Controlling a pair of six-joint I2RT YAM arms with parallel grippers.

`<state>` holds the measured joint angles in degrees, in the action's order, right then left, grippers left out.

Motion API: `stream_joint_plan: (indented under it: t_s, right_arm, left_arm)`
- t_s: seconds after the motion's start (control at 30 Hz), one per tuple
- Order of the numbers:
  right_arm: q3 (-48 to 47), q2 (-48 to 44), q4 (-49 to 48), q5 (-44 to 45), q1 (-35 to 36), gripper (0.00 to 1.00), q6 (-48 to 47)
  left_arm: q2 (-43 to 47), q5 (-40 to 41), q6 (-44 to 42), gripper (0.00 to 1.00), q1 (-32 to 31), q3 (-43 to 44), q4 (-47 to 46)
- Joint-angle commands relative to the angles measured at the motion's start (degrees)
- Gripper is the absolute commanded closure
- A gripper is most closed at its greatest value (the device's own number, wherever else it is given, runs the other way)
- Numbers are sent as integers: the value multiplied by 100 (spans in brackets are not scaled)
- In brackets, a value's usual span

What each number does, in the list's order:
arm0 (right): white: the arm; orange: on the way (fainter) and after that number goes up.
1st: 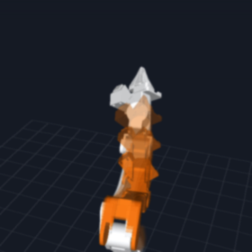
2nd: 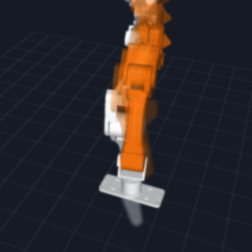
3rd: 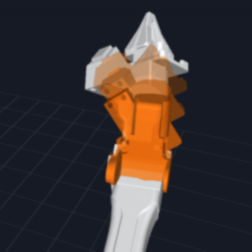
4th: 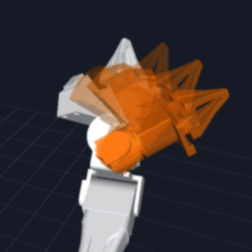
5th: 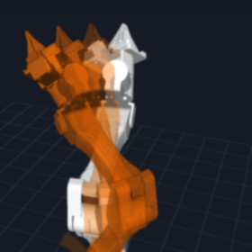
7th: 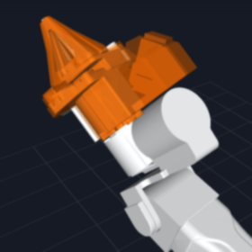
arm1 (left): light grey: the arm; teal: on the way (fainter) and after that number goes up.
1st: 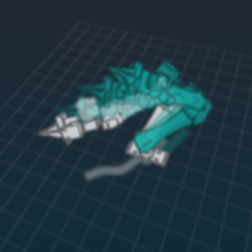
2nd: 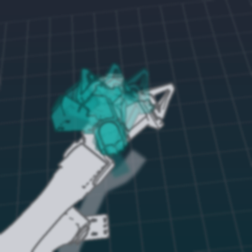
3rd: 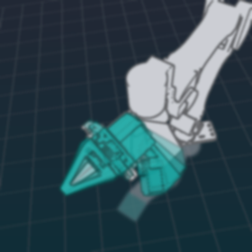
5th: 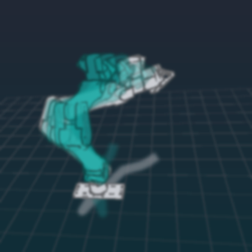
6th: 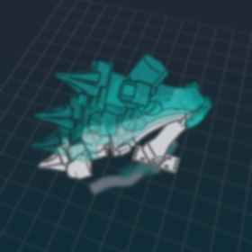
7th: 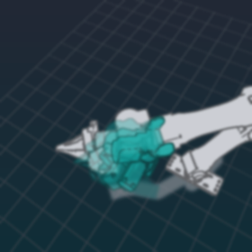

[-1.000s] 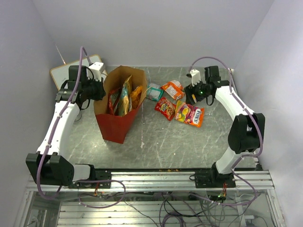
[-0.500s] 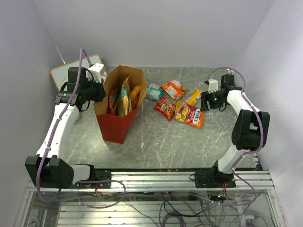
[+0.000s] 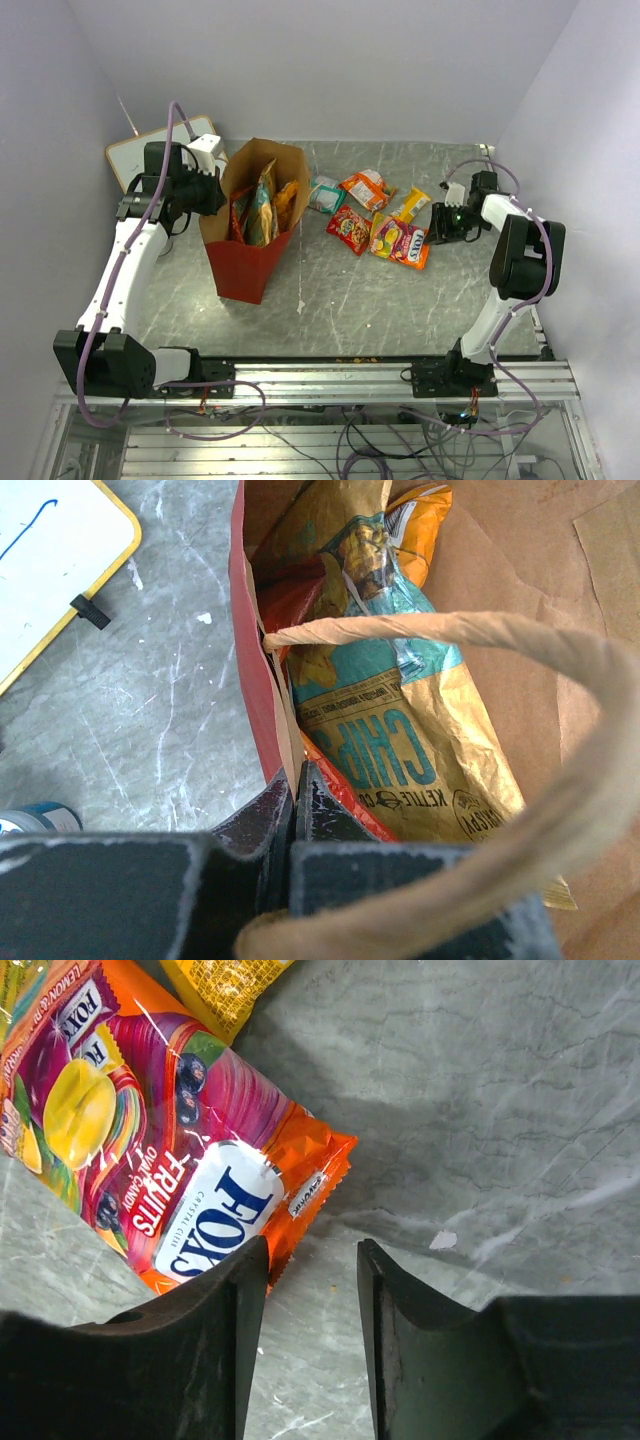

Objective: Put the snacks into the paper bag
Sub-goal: Pick up the snack from the center of the board.

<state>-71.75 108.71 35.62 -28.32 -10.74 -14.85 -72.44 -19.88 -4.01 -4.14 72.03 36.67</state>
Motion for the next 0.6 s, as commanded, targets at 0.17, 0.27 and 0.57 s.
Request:
stream_joint_plan:
  t_s: [0.17,0.27,0.57]
  right_arm:
    - [25,347,-200,-932,-137,67,147]
    - [-31,467,-182,-1048,-146,73,151]
    - [-409,-134,210,-1217,-288,100,-204]
  left_arm:
    - [18,-137,-140,93,63,50,-543]
    - [35,-139,-144,93,58,18,-559]
    - [98,-126,-126,93,63,-80,-637]
